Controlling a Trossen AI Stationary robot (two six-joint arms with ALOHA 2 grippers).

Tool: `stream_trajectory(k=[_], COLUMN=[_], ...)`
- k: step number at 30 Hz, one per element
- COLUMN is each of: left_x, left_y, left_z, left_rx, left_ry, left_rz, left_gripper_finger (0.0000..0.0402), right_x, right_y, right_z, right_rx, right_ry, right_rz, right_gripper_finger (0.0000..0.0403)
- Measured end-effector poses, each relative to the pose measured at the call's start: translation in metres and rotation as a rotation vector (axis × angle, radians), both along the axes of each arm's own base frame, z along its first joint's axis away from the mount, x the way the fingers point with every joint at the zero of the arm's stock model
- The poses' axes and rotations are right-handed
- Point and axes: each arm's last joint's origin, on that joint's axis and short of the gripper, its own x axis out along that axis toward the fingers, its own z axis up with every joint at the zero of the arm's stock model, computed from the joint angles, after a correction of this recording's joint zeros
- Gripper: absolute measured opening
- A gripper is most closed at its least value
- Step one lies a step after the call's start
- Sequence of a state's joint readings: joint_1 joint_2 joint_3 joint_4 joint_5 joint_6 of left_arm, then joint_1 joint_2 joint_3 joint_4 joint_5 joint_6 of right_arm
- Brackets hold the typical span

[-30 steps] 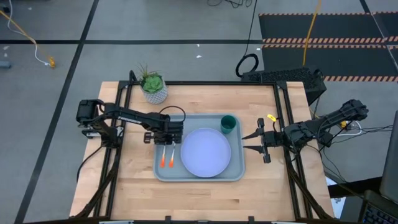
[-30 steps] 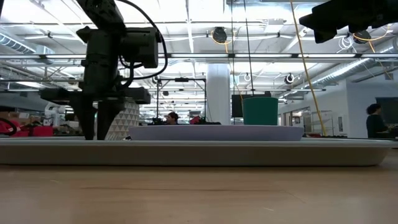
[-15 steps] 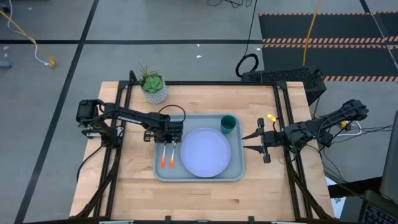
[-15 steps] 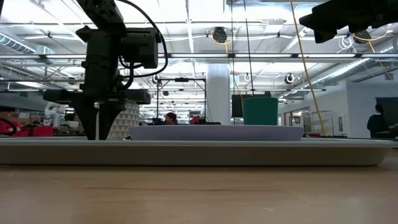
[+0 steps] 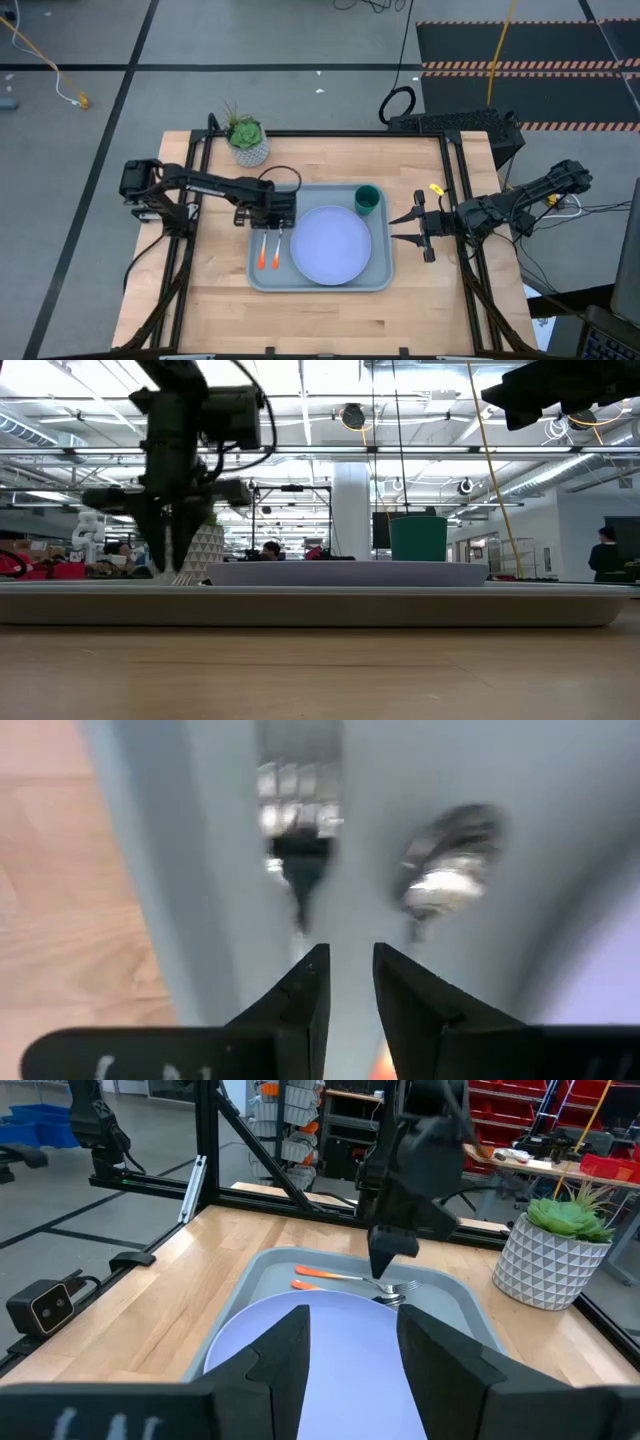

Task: Pick and place plate/cup/fork/spoon on tray
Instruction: Adjust the orange spoon on the blue tray

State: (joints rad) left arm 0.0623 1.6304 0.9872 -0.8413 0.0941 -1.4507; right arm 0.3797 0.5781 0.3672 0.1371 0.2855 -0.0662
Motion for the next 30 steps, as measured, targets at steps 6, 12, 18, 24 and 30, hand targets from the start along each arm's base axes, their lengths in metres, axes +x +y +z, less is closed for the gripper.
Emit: stream_trajectory(k=[6, 12, 18, 24, 30], left_x=[0.015, 0.017, 0.017, 0.018, 0.022], left_y=[0.000, -0.016, -0.034, -0.047, -0.038], left_z=[0.025, 0.023, 0.018, 0.011, 0.005], left_rx=[0.052, 0.106, 0.105, 0.121, 0.233], left_ry=[-0.064, -0.064, -0.052, -0.022, -0.026], left_rz=[-0.015, -0.015, -0.056, -0.096, -0.100], left_gripper_finger=[0.0081, 0.0081, 0.0081, 0.0081, 0.0081], right_x=[0.000, 0.000, 0.000, 0.000, 0.000], right_y=[0.000, 0.000, 0.000, 0.000, 0.000], right_z=[0.000, 0.000, -0.001, 0.000, 0.001], right_rx=[0.001, 0.000, -0.001, 0.003, 0.006], right_ry=[0.000, 0.004, 0.007, -0.003, -0.011], right_rz=[-0.001, 0.000, -0.001, -0.001, -0.001], right_gripper_finger=[0.0144, 0.0144, 0.0144, 0.0144, 0.0144])
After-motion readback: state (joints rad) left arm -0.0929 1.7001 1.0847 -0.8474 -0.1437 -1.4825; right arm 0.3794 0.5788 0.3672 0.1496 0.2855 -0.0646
